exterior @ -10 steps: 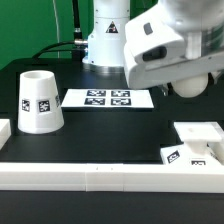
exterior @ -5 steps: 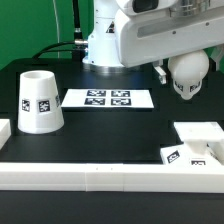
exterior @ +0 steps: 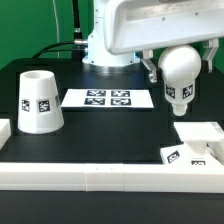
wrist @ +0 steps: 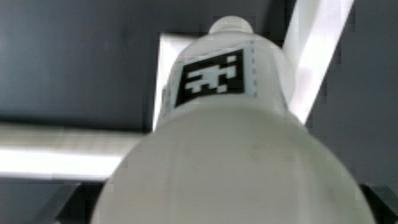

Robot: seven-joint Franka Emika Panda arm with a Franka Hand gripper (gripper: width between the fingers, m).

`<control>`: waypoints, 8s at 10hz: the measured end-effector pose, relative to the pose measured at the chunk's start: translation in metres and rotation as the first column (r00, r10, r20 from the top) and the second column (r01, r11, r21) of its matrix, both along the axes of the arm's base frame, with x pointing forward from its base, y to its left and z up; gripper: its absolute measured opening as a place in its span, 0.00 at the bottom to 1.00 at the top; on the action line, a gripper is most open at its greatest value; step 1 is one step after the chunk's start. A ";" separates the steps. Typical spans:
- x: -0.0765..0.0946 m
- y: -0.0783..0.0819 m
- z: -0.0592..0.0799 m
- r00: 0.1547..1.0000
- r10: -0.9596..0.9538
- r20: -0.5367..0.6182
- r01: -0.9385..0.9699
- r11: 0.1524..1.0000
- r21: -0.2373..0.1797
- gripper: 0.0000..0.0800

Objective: Assemble lamp

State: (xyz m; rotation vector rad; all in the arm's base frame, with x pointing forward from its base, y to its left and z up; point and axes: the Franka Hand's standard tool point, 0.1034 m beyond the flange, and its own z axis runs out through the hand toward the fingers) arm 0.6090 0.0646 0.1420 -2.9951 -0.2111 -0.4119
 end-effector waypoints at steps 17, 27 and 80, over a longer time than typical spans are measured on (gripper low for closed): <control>0.033 0.016 0.003 0.982 0.186 0.033 -0.183 0.979 -0.086 0.72; 0.034 0.022 -0.016 0.978 0.187 0.089 -0.178 0.980 -0.093 0.72; 0.012 0.031 -0.026 0.415 -0.786 -0.459 0.863 0.500 -0.076 0.72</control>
Offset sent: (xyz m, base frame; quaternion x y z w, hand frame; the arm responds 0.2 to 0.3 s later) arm 0.0000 0.0000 0.0000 0.0000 0.0000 0.0000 1.0000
